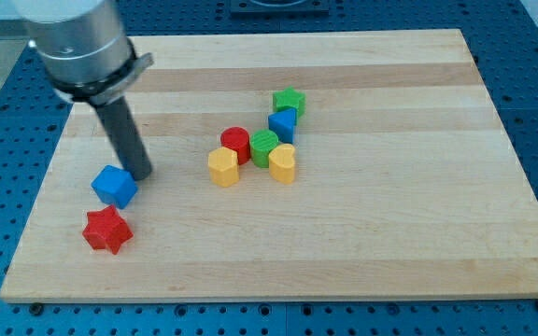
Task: Place the blue cube into the red star
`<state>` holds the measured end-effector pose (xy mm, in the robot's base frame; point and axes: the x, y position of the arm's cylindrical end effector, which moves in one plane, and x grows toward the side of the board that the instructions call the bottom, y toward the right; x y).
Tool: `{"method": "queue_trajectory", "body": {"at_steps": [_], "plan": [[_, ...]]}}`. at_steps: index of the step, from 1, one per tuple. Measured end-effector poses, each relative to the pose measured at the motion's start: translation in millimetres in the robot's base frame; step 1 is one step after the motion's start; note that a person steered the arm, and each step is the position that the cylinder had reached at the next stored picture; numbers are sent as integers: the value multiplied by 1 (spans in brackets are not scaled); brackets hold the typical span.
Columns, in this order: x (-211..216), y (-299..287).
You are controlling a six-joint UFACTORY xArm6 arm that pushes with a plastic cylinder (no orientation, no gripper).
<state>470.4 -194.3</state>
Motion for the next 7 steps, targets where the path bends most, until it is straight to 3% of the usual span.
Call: {"method": "queue_trajectory", "body": {"at_steps": [4,5,7], "plan": [[59,-19],[49,-18],[-54,31]]}}
